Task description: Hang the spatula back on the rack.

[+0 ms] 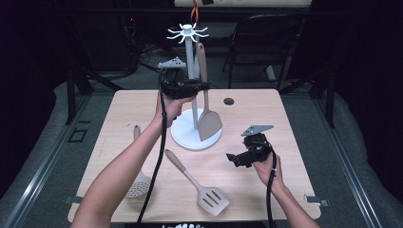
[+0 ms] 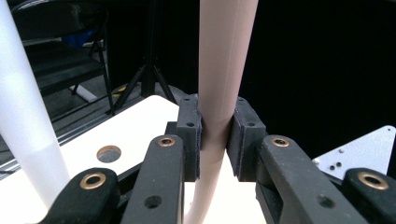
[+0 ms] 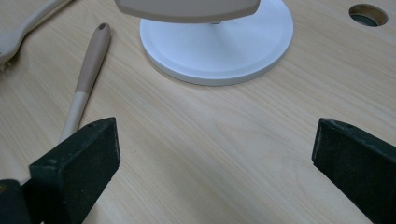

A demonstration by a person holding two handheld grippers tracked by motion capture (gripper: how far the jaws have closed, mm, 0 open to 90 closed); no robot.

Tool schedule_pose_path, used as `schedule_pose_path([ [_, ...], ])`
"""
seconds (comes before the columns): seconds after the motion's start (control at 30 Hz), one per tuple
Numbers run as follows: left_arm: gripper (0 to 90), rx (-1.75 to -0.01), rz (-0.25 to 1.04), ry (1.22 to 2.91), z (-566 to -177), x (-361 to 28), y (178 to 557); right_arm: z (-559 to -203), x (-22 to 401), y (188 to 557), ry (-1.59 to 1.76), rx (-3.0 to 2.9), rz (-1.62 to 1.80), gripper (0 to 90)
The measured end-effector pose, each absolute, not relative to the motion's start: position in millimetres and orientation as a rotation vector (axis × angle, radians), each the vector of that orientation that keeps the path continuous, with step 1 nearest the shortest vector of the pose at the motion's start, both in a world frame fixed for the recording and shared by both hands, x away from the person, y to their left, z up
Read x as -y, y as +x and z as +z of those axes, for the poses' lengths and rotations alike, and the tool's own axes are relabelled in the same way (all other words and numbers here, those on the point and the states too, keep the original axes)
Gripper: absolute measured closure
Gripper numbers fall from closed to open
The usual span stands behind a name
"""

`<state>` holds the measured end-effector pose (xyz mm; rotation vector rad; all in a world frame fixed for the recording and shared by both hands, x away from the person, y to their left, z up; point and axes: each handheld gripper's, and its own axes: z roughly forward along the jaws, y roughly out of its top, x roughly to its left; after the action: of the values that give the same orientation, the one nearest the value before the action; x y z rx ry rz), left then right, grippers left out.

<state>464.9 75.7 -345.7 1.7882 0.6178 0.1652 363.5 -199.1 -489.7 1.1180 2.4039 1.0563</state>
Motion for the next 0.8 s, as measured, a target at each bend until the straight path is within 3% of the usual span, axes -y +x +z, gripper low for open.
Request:
schedule_pose_path([
  [0.8,76.5,-0.678,0.153,1.757,-344.0,-85.0,481.6,-490.0,200.1,364.3,1.112,-2.424,1.044,0.7],
])
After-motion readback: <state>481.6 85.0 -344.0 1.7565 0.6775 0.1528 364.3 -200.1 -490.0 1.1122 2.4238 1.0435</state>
